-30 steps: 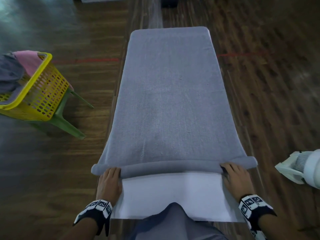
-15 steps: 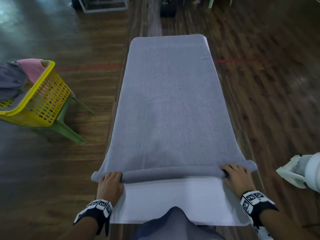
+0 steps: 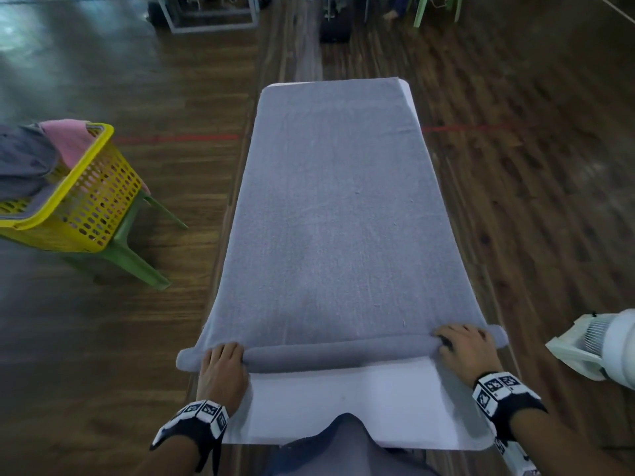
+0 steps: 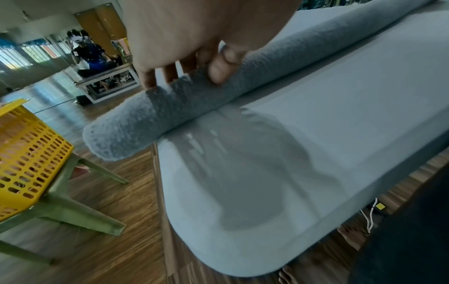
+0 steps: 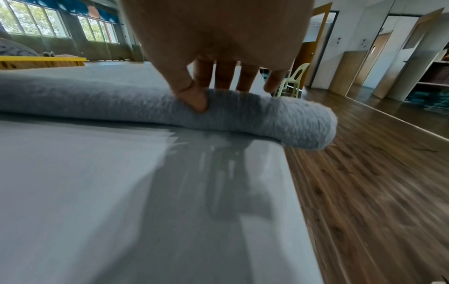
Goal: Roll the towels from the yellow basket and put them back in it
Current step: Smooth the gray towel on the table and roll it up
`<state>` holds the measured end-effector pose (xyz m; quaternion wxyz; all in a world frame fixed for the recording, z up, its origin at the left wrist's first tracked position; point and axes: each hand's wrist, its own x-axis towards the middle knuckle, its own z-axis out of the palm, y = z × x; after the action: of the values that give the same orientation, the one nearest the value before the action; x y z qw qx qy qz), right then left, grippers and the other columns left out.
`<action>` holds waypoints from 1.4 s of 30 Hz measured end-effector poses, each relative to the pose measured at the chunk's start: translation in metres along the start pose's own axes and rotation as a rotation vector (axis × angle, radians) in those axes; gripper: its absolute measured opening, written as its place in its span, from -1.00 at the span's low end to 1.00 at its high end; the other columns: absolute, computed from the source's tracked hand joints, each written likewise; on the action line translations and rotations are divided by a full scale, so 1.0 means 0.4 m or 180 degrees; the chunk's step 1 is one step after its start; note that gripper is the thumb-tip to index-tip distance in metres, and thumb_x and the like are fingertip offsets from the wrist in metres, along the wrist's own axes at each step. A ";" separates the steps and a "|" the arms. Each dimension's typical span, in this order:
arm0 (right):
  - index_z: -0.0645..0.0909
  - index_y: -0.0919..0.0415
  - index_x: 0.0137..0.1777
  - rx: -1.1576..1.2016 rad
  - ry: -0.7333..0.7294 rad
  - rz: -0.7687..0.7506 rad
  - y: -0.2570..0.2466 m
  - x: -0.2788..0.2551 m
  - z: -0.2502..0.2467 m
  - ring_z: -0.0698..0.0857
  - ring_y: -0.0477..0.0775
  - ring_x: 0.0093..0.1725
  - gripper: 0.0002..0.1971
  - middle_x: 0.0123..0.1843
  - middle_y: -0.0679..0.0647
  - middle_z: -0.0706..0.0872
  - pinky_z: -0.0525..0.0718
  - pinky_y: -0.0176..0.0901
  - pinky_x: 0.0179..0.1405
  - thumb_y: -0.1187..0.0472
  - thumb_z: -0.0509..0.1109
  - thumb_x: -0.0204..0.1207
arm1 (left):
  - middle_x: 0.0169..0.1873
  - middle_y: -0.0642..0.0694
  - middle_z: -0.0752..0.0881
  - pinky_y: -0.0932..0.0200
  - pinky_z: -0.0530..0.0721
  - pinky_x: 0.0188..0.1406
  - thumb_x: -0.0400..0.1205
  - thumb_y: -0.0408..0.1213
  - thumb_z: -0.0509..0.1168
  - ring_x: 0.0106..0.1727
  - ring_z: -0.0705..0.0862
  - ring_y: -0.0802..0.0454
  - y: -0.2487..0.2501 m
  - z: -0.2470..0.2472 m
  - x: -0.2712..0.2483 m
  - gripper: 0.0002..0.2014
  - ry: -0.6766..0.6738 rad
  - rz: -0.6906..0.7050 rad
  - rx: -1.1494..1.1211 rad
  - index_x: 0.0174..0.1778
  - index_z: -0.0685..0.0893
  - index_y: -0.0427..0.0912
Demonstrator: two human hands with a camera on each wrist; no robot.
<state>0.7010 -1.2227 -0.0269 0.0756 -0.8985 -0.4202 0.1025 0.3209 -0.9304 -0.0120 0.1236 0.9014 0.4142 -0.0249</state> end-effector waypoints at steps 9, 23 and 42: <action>0.72 -0.01 0.01 -0.0061 -0.0123 0.0010 0.041 -0.049 0.035 0.71 0.20 -0.04 -0.62 -0.05 -0.02 0.77 0.59 0.16 0.04 0.23 0.60 0.16 | -0.19 0.01 0.72 -0.02 0.64 -0.15 0.30 -0.32 0.46 -0.14 0.70 -0.09 -0.001 0.015 -0.053 -0.75 -0.0185 0.0195 -0.0081 -0.12 0.68 -0.07; 0.75 0.03 0.09 -0.0057 -0.0021 0.0143 0.036 0.006 0.002 0.72 0.19 0.08 -0.71 0.03 0.02 0.80 0.48 0.17 0.21 0.15 0.40 0.36 | 0.14 -0.14 0.70 -0.23 0.58 0.31 0.37 -0.43 0.49 0.23 0.64 -0.19 -0.008 0.039 -0.018 -0.50 -0.0073 0.0189 -0.0047 0.25 0.62 -0.23; 0.68 0.14 0.21 -0.0034 0.0262 -0.0068 0.064 -0.005 0.021 0.71 0.19 0.17 -0.64 0.15 0.08 0.75 0.59 0.19 0.24 -0.04 0.29 0.54 | 0.05 -0.17 0.75 -0.23 0.66 0.20 0.30 -0.49 0.54 0.11 0.71 -0.21 0.003 0.039 -0.012 -0.51 0.0202 0.0178 -0.0031 0.17 0.69 -0.27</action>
<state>0.7166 -1.2399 -0.0404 0.0892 -0.8977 -0.4269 0.0623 0.3196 -0.9383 -0.0260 0.1154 0.9123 0.3928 0.0092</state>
